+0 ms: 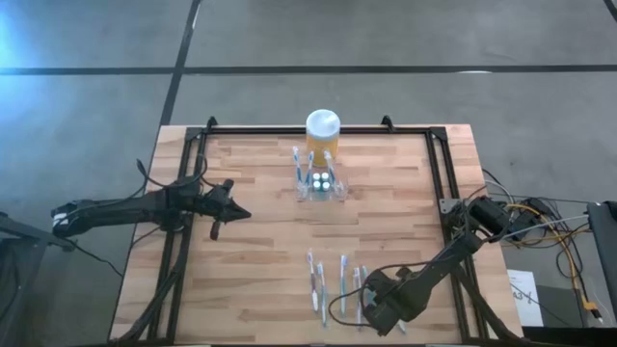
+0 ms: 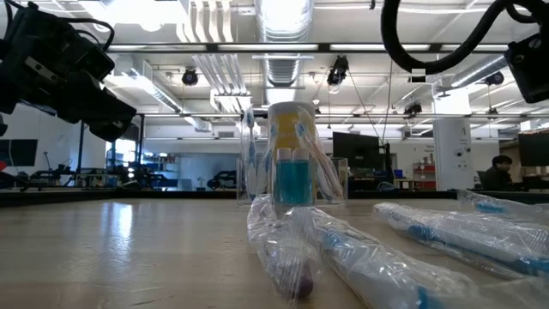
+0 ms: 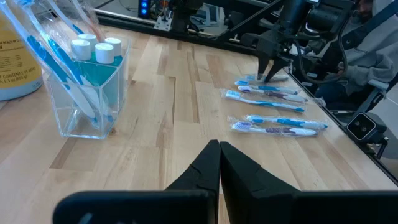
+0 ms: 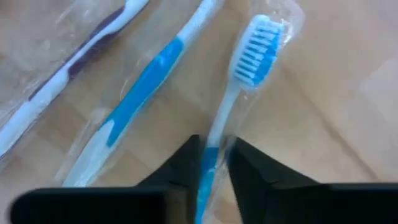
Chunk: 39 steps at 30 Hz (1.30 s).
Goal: Pick & Place toothbrushing station
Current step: Put the blue toothbrush into the transparent organizer
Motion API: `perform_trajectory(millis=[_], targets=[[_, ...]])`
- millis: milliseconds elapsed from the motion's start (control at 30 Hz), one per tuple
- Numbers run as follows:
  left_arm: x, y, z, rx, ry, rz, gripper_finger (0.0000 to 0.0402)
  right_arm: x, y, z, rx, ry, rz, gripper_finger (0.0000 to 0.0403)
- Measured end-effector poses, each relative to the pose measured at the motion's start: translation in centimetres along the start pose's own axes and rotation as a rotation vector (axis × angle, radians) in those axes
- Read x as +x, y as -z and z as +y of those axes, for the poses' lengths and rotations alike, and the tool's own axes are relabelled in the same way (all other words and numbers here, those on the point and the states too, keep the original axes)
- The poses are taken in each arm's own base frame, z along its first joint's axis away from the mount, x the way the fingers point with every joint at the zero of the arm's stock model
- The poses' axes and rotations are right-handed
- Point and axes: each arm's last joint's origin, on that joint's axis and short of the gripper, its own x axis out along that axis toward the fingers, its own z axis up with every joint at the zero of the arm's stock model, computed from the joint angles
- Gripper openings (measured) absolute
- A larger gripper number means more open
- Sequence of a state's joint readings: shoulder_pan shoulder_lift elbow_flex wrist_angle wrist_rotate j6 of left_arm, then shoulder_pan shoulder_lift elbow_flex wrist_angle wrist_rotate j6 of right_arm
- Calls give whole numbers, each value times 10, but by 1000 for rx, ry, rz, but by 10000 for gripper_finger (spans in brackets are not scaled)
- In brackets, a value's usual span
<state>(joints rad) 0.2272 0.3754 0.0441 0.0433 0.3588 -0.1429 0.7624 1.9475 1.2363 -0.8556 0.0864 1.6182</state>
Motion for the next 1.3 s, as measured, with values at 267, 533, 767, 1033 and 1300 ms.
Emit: perform_trajectory(millis=[267, 533, 767, 1033, 1300], targets=[[0, 0, 0, 0, 0, 0, 12, -23, -6, -9, -6, -25, -93, 12], [0, 0, 0, 4, 0, -1, 12, -73, -16, -12, -58, -178, -373, 12], [0, 0, 0, 10, 0, -2, 12, -136, -29, -12, -321, -322, -762, 12], [0, 0, 0, 15, 0, -2, 12, -186, -42, -17, -635, -377, -1037, 12], [0, -1, 0, 18, 0, -8, 12, -212, -51, -49, -730, -363, -1120, 9]])
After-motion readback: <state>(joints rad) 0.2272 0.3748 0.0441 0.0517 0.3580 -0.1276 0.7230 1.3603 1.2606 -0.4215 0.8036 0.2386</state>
